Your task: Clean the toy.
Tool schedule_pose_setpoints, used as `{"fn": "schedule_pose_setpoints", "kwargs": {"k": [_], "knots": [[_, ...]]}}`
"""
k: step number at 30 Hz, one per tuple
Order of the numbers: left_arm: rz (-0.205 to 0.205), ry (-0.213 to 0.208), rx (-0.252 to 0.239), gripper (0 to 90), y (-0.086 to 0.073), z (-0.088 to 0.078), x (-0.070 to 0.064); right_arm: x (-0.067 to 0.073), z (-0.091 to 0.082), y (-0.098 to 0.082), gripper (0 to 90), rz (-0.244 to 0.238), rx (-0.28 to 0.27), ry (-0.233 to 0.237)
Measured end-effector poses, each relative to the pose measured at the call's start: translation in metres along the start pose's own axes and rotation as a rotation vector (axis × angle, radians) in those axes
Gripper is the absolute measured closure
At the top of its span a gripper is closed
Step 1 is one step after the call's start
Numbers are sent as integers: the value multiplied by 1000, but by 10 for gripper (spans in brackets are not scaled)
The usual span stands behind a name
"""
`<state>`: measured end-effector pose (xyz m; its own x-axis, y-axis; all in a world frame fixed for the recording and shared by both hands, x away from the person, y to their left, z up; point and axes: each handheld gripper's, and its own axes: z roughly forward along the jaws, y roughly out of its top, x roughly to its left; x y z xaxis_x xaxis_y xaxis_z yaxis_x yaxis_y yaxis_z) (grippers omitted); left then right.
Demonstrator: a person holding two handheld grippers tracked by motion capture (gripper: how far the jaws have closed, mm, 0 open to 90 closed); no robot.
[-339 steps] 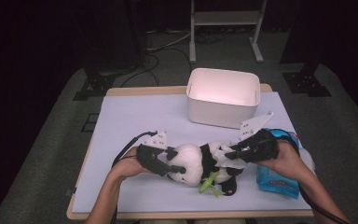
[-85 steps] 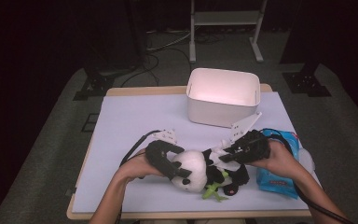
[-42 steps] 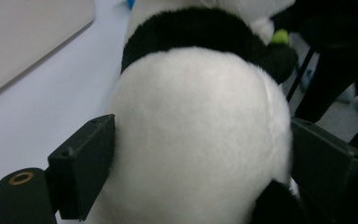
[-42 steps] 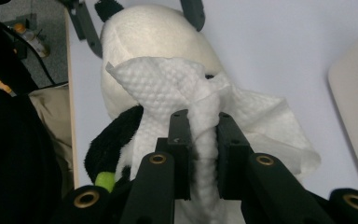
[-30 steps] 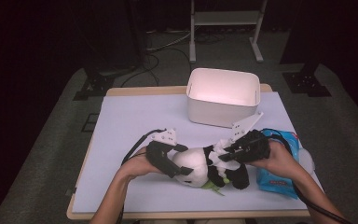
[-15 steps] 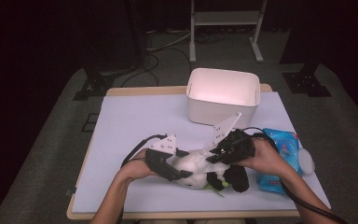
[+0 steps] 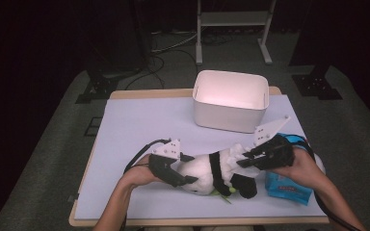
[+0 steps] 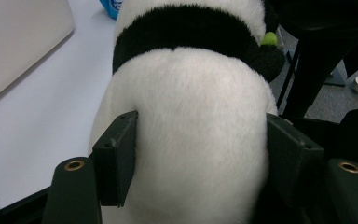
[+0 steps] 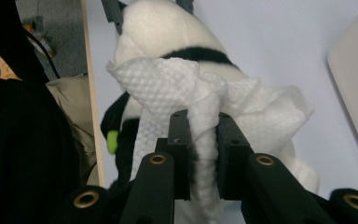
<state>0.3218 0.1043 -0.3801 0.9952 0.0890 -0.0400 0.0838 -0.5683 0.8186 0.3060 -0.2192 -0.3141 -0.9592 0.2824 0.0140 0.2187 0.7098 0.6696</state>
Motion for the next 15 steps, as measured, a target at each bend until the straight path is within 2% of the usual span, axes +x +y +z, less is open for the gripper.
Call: {"fn": "schedule_pose_setpoints", "kwargs": {"k": [4, 9, 15], "knots": [[1, -1, 1, 330, 0, 0, 1, -5, -6, -18, 778, 49, -18, 4], [8, 1, 10, 330, 2, 0, 0, -10, -7, -30, 776, 78, -15, 12], [10, 9, 22, 330, 4, -1, 1, -13, -7, -16, 776, 56, 8, 2]]}}
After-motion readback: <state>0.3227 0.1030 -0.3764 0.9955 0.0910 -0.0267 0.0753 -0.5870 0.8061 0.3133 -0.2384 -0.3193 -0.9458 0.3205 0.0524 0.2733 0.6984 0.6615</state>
